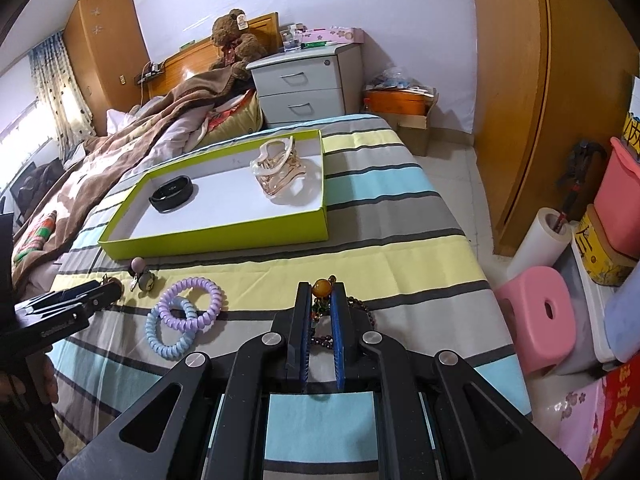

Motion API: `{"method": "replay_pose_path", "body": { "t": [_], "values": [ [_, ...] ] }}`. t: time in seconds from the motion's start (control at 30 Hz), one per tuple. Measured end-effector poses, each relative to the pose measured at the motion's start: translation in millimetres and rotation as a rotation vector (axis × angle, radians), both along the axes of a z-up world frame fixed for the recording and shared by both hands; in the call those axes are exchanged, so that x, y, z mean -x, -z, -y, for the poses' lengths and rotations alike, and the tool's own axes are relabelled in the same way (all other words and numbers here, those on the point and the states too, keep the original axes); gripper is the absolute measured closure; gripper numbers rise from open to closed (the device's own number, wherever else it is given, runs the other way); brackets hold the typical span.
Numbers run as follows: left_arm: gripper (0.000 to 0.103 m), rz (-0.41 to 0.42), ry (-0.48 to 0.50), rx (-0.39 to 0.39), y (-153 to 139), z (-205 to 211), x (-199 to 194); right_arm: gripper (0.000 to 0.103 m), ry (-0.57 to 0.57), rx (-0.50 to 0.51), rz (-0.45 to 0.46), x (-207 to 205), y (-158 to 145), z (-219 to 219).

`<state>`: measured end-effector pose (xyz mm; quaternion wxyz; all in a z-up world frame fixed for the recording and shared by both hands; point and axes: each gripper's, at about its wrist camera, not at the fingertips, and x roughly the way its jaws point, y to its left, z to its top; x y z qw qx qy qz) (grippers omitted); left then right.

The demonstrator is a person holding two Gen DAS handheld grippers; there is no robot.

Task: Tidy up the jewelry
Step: 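Close the left tool on the gold ornate hair clip, then carry the gold clip with the left tool while the right tool carries the bracelet to the box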

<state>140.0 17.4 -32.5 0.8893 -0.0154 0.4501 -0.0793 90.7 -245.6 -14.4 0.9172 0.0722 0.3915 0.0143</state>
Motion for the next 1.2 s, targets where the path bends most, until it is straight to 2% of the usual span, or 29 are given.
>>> {"method": "replay_pose_path", "body": {
  "t": [0.13, 0.2, 0.37, 0.63, 1.2],
  "values": [
    [0.051, -0.001, -0.004, 0.004, 1.7, 0.4, -0.2, 0.094, -0.004, -0.003, -0.001, -0.8, 0.8, -0.3],
    [0.061, 0.004, -0.010, 0.003, 1.1, -1.0, 1.0, 0.094, -0.004, -0.006, -0.003, -1.2, 1.3, -0.5],
    [0.077, 0.016, -0.008, 0.018, -2.0, -2.5, 4.5, 0.094, -0.002, -0.007, -0.002, -1.4, 1.9, -0.9],
    [0.091, 0.027, -0.014, 0.038, -4.6, -7.9, 12.2, 0.094, -0.004, -0.007, 0.002, -1.0, 1.2, -0.7],
    [0.091, 0.085, -0.018, 0.060, -27.5, -14.8, 31.3, 0.094, -0.022, -0.010, 0.045, 8.6, -17.9, -7.9]
  ]
}}
